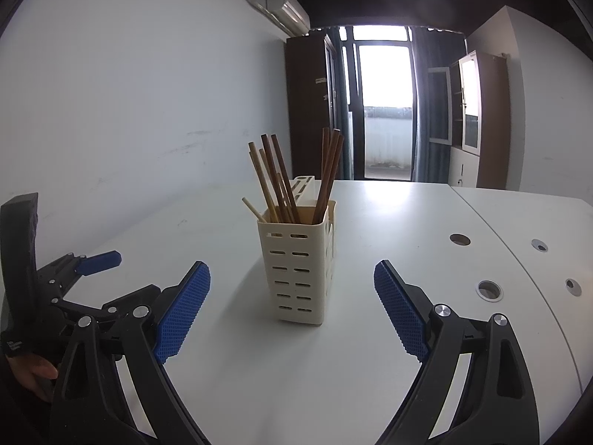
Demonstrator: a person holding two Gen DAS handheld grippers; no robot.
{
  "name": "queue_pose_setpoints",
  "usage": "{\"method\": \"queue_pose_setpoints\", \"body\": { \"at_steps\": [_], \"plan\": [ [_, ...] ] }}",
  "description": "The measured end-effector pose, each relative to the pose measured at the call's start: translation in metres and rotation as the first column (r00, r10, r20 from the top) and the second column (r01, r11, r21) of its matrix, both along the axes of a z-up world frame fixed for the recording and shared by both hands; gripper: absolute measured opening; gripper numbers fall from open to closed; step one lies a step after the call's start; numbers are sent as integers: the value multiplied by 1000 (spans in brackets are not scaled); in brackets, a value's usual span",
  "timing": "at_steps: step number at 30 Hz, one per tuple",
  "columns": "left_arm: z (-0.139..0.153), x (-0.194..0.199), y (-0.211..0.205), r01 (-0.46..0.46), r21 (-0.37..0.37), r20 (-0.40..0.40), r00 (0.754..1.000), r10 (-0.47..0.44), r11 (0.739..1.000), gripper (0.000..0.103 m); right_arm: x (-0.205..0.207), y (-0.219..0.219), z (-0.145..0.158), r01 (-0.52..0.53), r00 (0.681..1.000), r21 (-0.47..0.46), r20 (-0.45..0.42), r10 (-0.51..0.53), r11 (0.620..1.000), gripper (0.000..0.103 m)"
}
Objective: Organize utensils
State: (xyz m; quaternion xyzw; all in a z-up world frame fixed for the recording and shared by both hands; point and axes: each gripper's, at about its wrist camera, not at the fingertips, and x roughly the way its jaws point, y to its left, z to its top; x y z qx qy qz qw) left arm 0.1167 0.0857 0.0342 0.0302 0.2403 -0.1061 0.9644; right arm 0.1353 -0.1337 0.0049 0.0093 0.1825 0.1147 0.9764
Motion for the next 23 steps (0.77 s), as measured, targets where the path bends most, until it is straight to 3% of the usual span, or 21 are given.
{"method": "queue_pose_setpoints", "body": {
  "at_steps": [23],
  "plan": [
    [-2, -3, -2, 5, -13, -9, 1000, -5, 1000, 97, -1, 6, -4, -11, 1000, -18, -20, 11, 1000, 91]
  ]
}}
